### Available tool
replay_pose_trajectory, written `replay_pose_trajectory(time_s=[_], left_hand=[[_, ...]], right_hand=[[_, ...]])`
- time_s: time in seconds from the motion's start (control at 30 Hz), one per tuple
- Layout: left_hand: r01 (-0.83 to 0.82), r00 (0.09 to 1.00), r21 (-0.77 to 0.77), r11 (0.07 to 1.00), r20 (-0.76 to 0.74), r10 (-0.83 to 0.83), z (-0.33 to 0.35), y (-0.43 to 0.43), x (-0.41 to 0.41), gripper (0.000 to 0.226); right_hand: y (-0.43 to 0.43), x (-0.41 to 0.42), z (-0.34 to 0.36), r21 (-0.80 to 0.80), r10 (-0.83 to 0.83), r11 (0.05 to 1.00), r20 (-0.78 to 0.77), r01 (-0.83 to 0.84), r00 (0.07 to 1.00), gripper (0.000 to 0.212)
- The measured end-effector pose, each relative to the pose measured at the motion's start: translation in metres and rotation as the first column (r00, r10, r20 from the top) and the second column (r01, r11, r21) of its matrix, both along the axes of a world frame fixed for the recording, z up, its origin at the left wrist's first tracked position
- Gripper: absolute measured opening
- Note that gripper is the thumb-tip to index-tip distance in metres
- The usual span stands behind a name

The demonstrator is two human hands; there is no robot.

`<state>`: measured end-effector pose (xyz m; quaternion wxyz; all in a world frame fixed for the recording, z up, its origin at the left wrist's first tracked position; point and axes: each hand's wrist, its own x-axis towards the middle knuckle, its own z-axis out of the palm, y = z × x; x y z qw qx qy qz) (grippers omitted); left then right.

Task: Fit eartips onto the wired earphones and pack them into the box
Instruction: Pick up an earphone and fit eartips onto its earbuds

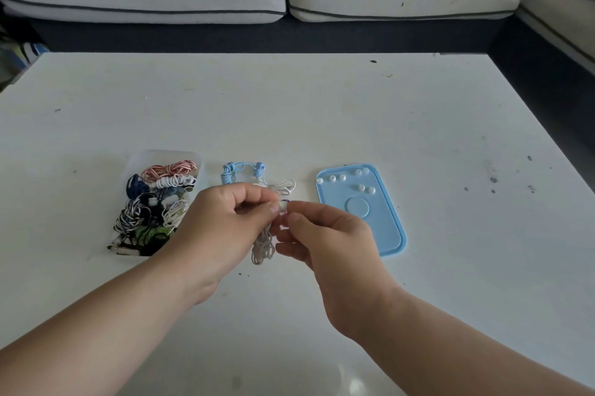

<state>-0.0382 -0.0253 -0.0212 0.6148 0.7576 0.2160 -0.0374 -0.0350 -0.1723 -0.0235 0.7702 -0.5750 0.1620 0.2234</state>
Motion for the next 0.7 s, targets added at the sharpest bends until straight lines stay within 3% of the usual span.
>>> replay_pose_trajectory(time_s=[0.33,0.7], left_hand=[[0.072,0.994,0.013,0.997,-0.083,-0.071,-0.003,-0.004,0.001,0.012],[0.112,0.988,-0.066,0.992,-0.098,-0.118,0.002,-0.009,0.001,0.011]], right_hand=[[-0.01,0.001,-0.007,-0.072,0.041,0.996,-0.063,-0.045,0.997,0.009],[-0.022,0.007,-0.005,-0.029,0.067,0.997,-0.076,-0.069,0.995,0.015]])
